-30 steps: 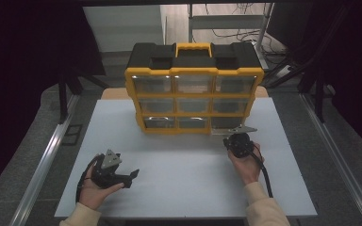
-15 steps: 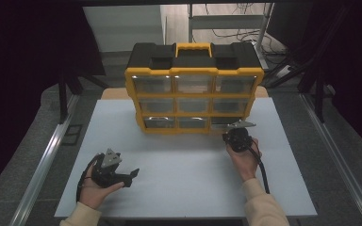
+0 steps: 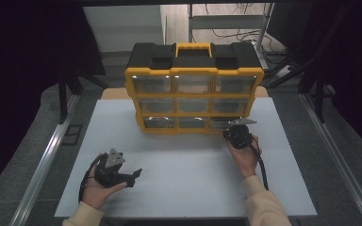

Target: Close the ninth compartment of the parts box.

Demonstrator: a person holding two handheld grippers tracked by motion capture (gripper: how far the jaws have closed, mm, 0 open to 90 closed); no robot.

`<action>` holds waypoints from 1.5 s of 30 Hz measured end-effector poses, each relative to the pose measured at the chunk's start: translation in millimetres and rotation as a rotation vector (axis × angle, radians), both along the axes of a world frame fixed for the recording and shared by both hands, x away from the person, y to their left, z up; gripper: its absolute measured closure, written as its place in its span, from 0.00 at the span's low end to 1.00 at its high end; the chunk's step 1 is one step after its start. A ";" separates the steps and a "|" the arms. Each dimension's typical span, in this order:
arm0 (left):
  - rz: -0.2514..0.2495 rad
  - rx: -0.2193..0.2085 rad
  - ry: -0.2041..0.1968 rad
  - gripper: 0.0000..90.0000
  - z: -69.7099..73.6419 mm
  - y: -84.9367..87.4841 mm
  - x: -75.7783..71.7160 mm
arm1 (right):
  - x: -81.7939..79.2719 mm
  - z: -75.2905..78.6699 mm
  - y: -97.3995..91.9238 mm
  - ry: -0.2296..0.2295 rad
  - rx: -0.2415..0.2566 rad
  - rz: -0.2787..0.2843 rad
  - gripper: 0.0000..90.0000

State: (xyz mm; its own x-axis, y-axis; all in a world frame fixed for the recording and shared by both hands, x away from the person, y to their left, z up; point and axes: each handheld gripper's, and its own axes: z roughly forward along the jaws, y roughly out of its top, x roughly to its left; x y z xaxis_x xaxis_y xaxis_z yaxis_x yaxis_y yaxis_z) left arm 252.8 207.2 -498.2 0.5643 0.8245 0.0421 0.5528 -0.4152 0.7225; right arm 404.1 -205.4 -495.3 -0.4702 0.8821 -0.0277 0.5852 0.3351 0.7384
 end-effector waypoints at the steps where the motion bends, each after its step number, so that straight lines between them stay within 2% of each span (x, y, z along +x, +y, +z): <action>1: 0.000 0.001 0.000 0.10 -0.4 0.9 0.2 | 1.1 0.2 -0.1 -0.002 0.002 -0.002 1.00; 31: 0.020 -0.012 0.001 0.10 -2.8 9.9 -2.1 | 17.6 -1.4 -1.4 -0.026 0.002 -0.020 1.00; 36: 0.023 -0.005 0.005 0.10 -3.7 9.5 -2.3 | 8.1 5.1 -1.6 -0.033 0.023 -0.016 1.00; 40: 0.021 -0.002 0.003 0.10 -3.8 8.6 -2.1 | -4.5 8.7 -2.2 -0.042 0.016 0.009 1.00; 45: 0.019 -0.001 0.000 0.10 -3.5 7.9 -2.2 | -21.9 14.8 -10.1 -0.015 0.088 0.093 0.99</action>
